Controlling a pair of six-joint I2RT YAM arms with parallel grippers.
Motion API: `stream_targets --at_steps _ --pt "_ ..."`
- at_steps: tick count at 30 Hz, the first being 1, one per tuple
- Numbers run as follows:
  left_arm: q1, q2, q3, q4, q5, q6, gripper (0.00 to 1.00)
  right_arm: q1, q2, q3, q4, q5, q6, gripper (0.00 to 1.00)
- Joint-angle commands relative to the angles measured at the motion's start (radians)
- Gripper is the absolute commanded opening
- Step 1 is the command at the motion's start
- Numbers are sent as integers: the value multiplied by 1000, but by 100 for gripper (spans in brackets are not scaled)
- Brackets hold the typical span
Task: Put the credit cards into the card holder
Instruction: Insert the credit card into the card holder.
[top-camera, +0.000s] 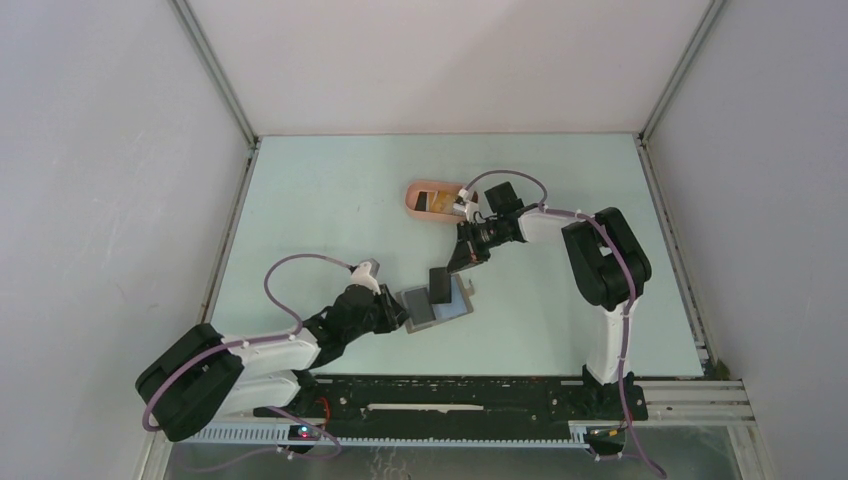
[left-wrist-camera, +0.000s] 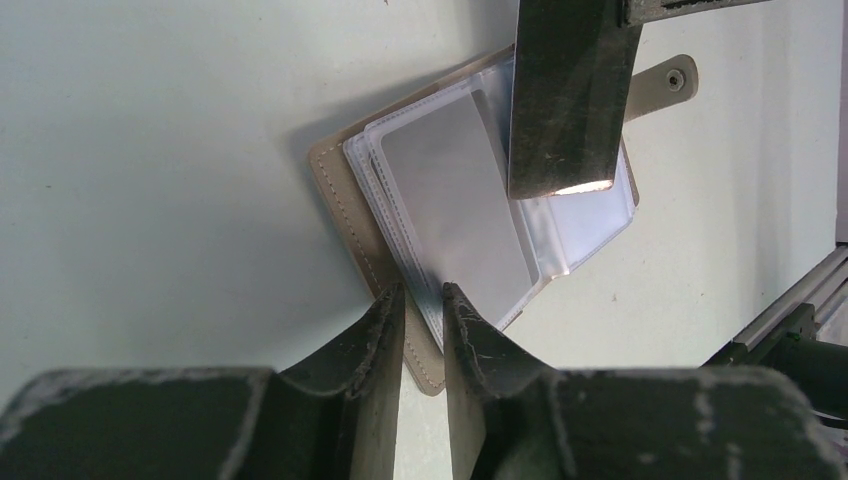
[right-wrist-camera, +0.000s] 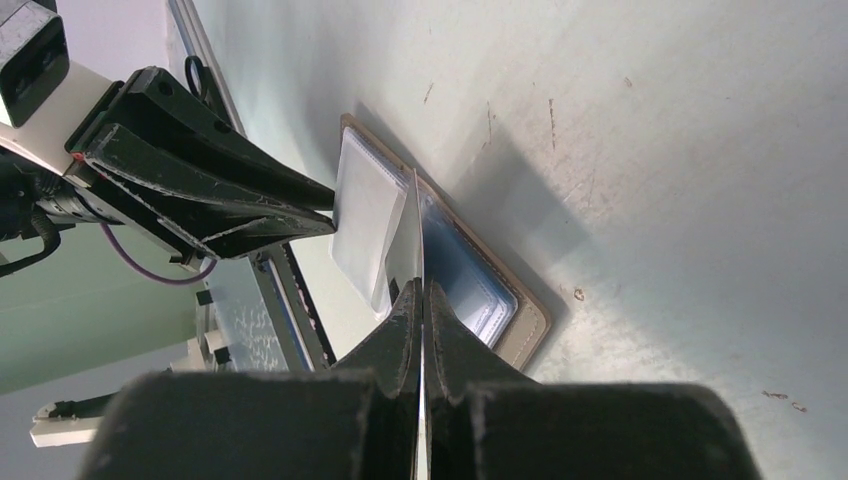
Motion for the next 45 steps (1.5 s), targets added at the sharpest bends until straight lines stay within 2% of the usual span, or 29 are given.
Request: stream_targets --at_steps 1,15,26,45 --pt "0 28 7 -77 0 0 26 1 -54 30 35 25 -4 0" --pt "0 35 13 -75 7 0 25 47 -24 30 7 18 -33 0" --pt "0 44 15 -71 8 2 25 49 -23 30 -79 23 -101 0" --pt "0 62 34 -74 18 14 25 85 2 31 -138 89 -95 0"
